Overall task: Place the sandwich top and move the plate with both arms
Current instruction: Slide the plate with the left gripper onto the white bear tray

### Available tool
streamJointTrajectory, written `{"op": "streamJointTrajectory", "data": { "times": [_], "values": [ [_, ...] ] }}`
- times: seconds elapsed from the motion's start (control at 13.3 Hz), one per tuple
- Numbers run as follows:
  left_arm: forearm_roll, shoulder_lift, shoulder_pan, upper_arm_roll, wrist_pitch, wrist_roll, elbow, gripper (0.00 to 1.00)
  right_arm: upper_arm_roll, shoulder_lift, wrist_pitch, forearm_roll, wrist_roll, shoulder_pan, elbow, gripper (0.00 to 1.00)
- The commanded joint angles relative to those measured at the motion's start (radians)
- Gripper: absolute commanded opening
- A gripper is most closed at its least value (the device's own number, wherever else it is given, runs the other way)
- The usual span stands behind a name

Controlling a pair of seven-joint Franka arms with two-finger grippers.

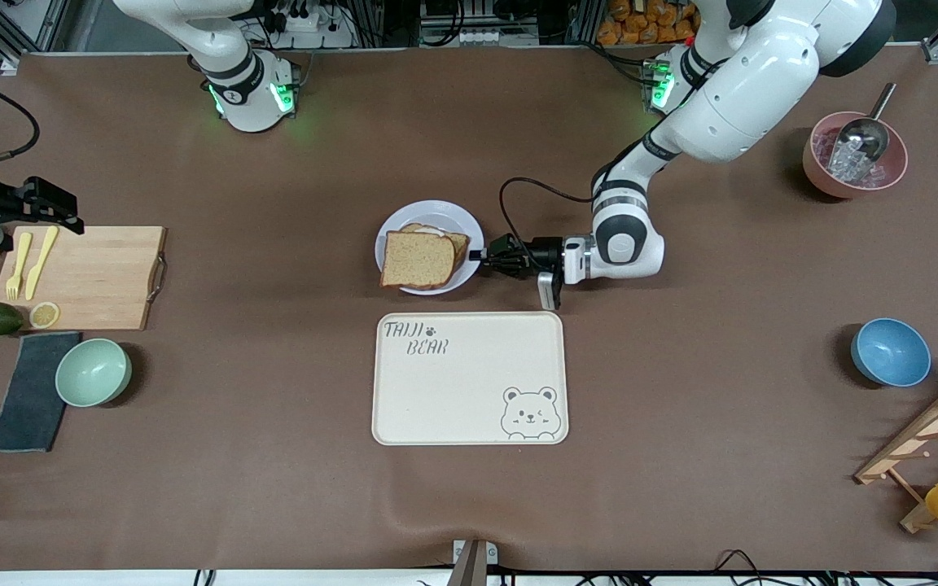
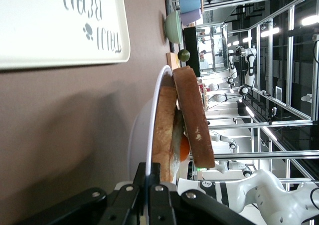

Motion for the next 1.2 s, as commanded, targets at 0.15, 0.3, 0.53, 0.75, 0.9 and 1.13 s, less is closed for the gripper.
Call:
{"op": "streamJointTrajectory", "data": {
  "times": [0.15,0.3,0.53,0.75,0.9,1.13],
  "values": [
    [-0.051,0.002,0.040,-0.018,-0.033,0.004,0.046,0.00,0.016,0.011,-0.005,-0.018,0.003,-0.018,0.012,1.00],
    [-0.056,0.000,0.041,-0.018,-0.033,-0.023,0.072,0.00,0.016,0.011,-0.007,-0.018,0.003,-0.020,0.013,1.00],
    [-0.066,0.000,0.054,-0.018,-0.033,-0.057,0.109,0.00,0.016,0.011,-0.005,-0.018,0.003,-0.015,0.013,1.00],
    [-0.066,0.000,0.071,-0.016,-0.033,-0.129,0.158,0.00,0.016,0.011,-0.005,-0.020,0.003,-0.015,0.013,1.00],
    [-0.065,0.003,0.089,-0.013,-0.031,-0.162,0.189,0.00,0.016,0.012,-0.005,-0.018,0.003,-0.017,0.011,1.00],
    [-0.054,0.003,0.117,-0.010,-0.033,-0.206,0.212,0.00,0.016,0.020,-0.005,-0.018,0.003,-0.018,0.011,1.00]
  ]
}}
